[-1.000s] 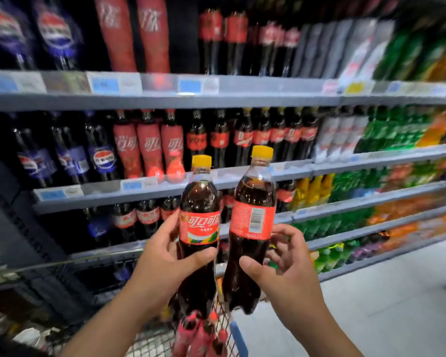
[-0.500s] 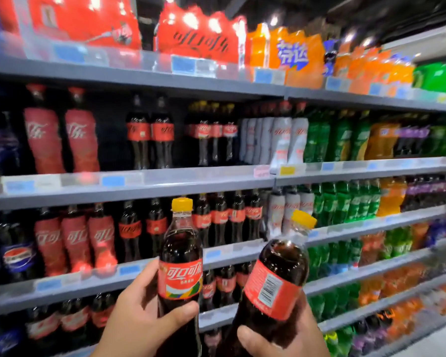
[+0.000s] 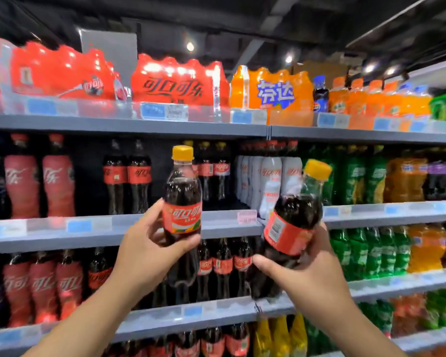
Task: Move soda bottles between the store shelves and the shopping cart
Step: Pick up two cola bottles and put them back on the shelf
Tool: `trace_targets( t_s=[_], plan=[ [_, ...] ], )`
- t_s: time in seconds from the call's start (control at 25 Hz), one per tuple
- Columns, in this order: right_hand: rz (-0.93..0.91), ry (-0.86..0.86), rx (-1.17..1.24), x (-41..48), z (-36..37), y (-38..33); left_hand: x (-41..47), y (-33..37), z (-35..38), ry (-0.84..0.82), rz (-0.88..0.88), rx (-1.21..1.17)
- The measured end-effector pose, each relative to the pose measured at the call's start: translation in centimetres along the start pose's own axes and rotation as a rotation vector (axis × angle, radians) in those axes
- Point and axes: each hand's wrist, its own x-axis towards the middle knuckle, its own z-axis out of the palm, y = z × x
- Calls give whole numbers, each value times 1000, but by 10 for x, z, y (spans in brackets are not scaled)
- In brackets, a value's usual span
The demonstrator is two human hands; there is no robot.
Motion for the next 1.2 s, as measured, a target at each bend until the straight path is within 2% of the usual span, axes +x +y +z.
trace_targets(
  t_s=[0.08,0.2,0.32,0.48,0.64,0.88,1.04,1.2],
  plan=[
    [-91,18,8,38,14,-6,37,3,6,25,82,65],
    [-197,84,-15,94,45,-5,82,-6,18,48,136,38],
    [-245,120,-47,141,71,10,118,-26,29,2,170,20],
    [-217,142,-75,181,96,38,154,-56,45,-65,192,42],
    [-202,160,-124,210,110,54,176,-69,59,-38,225,62],
    [-126,17,-311,232,123,72,195,-82,58,-167,226,166],
    [-36,-19,-330,245,129,78,195,-109,55,-257,133,304],
    [12,-51,-426,262,140,80,214,-123,63,-175,16,373]
  ],
)
